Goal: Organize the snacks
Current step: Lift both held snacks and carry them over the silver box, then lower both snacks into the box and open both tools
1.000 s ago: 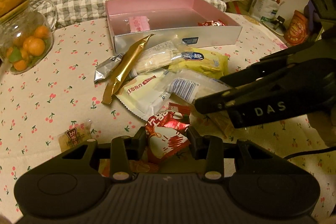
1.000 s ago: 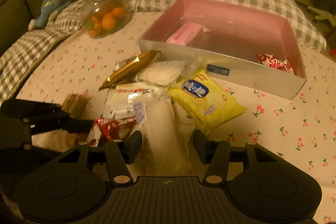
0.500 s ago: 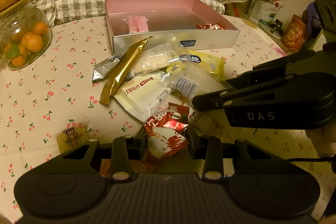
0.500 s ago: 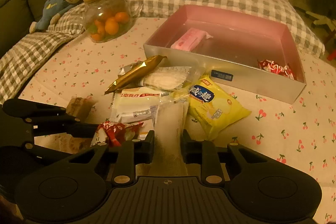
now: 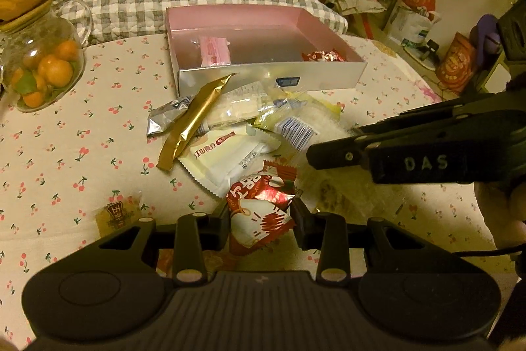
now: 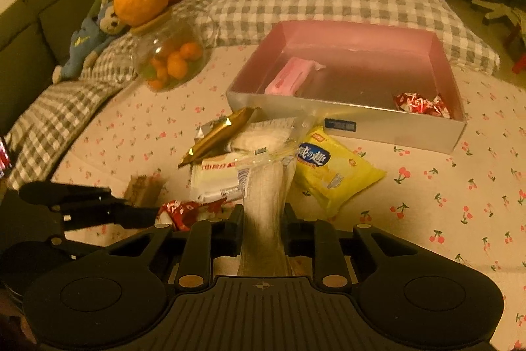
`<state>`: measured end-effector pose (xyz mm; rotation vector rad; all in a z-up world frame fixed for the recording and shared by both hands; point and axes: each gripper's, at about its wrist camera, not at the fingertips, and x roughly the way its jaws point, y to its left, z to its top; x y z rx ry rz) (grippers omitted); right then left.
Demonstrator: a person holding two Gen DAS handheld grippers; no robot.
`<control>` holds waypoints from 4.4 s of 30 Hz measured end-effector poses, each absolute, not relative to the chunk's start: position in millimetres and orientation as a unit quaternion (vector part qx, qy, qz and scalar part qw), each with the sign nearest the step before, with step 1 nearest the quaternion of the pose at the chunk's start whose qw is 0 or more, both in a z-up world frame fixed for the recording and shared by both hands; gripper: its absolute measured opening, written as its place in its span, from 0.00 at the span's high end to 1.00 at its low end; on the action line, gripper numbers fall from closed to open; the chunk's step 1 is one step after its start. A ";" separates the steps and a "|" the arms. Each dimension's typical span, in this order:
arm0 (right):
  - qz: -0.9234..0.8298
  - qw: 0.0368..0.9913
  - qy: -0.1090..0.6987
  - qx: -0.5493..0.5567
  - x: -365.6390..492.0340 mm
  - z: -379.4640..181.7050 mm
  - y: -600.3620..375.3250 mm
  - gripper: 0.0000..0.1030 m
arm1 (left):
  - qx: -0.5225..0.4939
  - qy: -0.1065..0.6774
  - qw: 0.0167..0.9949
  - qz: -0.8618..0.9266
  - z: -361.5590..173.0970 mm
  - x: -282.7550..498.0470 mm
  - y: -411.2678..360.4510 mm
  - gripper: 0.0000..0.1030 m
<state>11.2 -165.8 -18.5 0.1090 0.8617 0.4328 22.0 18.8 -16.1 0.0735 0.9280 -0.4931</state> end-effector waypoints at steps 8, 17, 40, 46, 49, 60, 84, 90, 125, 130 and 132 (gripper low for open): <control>0.199 0.891 0.400 0.083 11.2 -3.2 -176.7 0.79 | 0.008 0.448 0.863 -0.232 -0.5 24.3 20.4 0.66; 0.177 0.898 0.390 0.104 10.7 9.7 -187.8 0.79 | -0.032 0.446 0.868 -0.215 19.2 35.5 16.9 0.66; 0.102 0.901 0.386 0.168 61.3 26.6 -250.8 0.79 | -0.051 0.410 0.890 -0.195 46.1 103.7 -1.6 0.66; 0.084 0.905 0.380 0.171 90.8 26.2 -258.8 0.79 | -0.052 0.411 0.890 -0.189 35.8 136.2 -14.7 0.67; 0.081 0.905 0.381 0.173 106.3 22.7 -260.3 0.79 | -0.050 0.413 0.890 -0.185 29.9 149.6 -20.2 0.66; 0.089 0.911 0.367 0.165 159.5 5.5 -267.0 0.79 | -0.013 0.432 0.877 -0.210 -0.8 181.8 -56.3 0.66; 0.080 0.908 0.383 0.153 203.5 -40.1 -267.7 0.74 | 0.037 0.438 0.869 -0.229 -31.8 199.2 -68.4 0.65; 0.082 0.908 0.378 0.162 200.0 -35.2 -270.8 0.61 | 0.044 0.425 0.874 -0.233 -29.6 195.5 -72.5 0.46; 0.101 0.922 0.339 0.156 98.9 36.9 -265.8 0.16 | 0.044 0.386 0.891 -0.233 21.7 120.5 -49.5 0.11; 0.097 0.919 0.351 0.153 81.8 37.1 -258.4 0.14 | 0.045 0.384 0.895 -0.224 26.1 105.3 -36.4 0.08; 0.092 0.916 0.358 0.156 75.3 36.4 -255.3 0.14 | 0.052 0.384 0.895 -0.221 28.7 99.1 -30.5 0.07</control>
